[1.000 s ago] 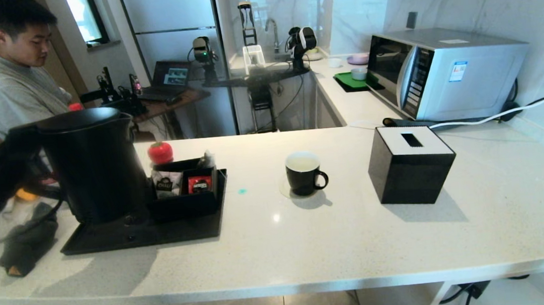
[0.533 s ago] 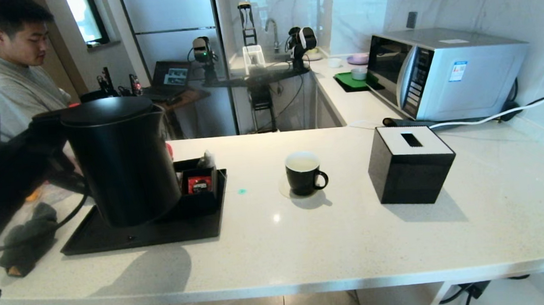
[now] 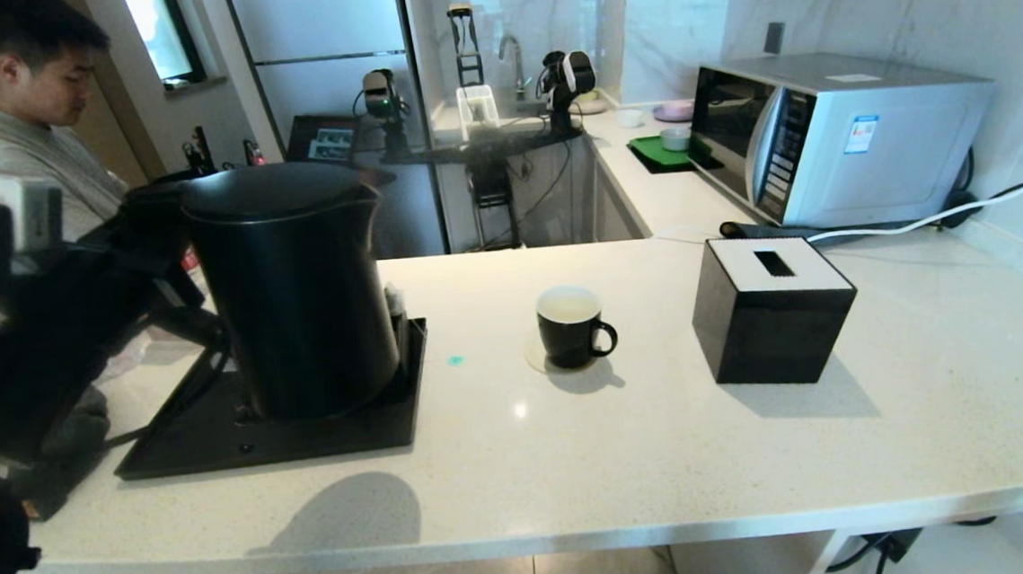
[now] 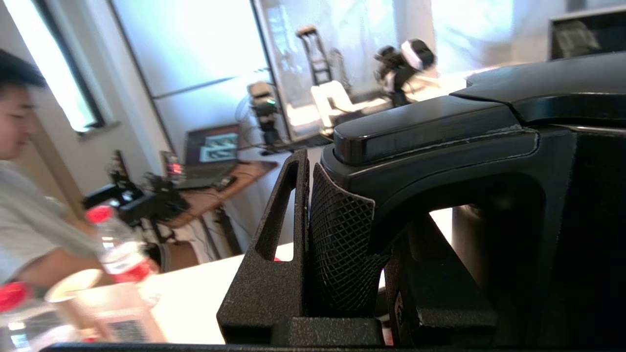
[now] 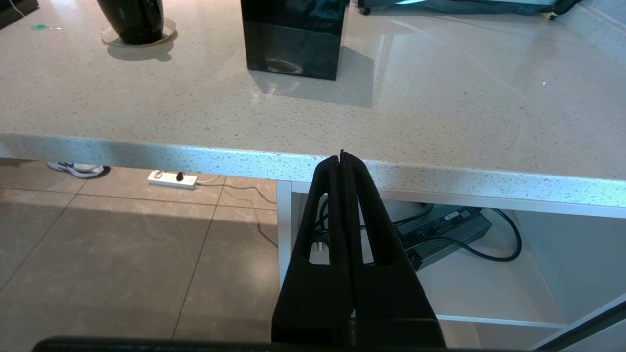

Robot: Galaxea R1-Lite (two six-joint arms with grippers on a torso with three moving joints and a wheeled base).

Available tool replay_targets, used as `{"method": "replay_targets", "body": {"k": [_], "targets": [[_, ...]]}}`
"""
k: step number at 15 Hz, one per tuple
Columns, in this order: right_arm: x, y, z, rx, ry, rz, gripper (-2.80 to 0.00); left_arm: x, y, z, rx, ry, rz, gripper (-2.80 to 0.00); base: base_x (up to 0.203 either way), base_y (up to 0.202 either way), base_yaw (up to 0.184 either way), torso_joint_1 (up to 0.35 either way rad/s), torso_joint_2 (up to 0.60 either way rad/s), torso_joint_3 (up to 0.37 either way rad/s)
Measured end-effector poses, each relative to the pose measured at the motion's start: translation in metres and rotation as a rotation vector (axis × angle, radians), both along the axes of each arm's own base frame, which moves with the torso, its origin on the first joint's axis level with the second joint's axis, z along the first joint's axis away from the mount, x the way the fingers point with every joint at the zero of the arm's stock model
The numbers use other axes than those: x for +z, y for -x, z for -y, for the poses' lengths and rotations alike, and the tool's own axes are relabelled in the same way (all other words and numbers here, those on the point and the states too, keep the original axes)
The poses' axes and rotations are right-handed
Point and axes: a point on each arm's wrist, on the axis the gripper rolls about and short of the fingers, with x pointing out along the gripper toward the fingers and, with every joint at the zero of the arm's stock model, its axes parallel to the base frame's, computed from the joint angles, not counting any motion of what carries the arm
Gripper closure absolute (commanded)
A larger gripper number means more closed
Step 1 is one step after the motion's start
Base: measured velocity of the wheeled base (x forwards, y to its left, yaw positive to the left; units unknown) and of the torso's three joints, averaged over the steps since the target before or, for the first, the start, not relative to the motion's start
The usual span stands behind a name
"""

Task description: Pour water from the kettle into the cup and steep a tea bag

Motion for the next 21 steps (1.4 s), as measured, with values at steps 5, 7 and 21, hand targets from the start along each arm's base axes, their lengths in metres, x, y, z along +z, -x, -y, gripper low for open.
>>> {"method": "replay_targets", "body": {"k": [5, 7, 21], "targets": [[0.000, 0.000, 0.000, 0.000, 0.000, 0.000, 0.00, -0.004, -0.001, 0.057, 0.025, -0.001, -0.069, 0.00, 0.000, 0.000, 0.000, 0.000, 0.00, 0.000], [0.000, 0.000, 0.000, 0.000, 0.000, 0.000, 0.00, -0.004, -0.005, 0.077, 0.065, -0.009, -0.089, 0.00, 0.000, 0.000, 0.000, 0.000, 0.00, 0.000], [0.000, 0.000, 0.000, 0.000, 0.000, 0.000, 0.00, -0.023, -0.043, 0.134, 0.164, -0.134, -0.206, 0.00, 0.000, 0.000, 0.000, 0.000, 0.00, 0.000]]}}
